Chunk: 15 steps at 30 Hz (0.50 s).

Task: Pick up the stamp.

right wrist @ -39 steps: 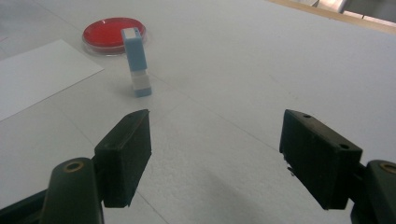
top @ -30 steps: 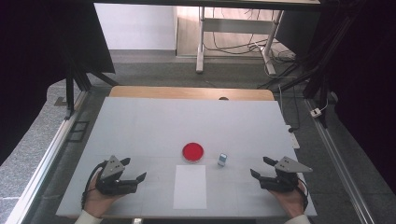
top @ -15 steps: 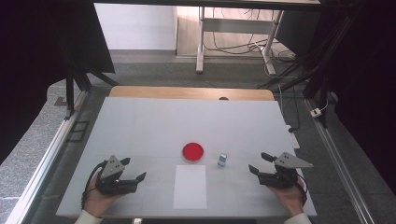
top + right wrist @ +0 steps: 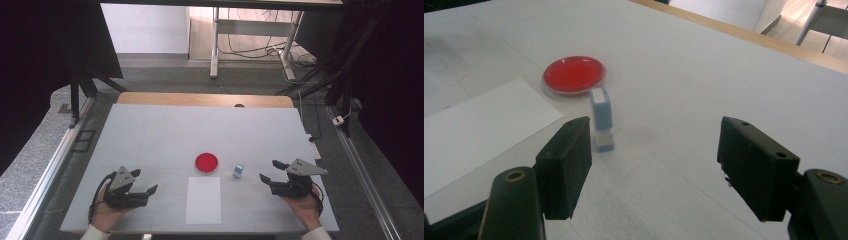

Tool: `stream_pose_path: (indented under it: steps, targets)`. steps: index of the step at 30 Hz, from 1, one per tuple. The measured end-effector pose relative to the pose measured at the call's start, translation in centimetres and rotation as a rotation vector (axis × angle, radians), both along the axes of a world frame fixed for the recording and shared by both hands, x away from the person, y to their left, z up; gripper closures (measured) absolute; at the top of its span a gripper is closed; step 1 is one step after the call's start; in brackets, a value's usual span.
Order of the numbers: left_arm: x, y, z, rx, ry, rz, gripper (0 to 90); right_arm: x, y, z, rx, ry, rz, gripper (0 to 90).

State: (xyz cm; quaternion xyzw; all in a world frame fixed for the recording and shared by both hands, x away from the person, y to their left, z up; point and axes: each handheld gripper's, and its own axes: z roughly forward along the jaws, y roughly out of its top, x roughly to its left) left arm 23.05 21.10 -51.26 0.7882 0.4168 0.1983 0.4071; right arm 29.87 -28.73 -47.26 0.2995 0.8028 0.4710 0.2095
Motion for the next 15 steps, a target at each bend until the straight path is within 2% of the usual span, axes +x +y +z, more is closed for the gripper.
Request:
stream_pose_path:
  steps: [3, 7, 15]
  targets:
    - [0.0, 0.0, 0.0, -0.002, 0.001, -0.003, 19.1, 0.1, 0.3, 0.3, 0.006, -0.001, 0.008, 29.7]
    - [-0.1, 0.0, 0.1, -0.002, -0.002, -0.006, 19.1, 0.3, 1.3, 1.6, 0.011, -0.016, 0.034, 30.7]
    - [-0.2, -0.1, 0.1, 0.0, -0.006, -0.013, 19.1, 1.4, 3.0, 2.9, -0.007, -0.004, 0.064, 31.0]
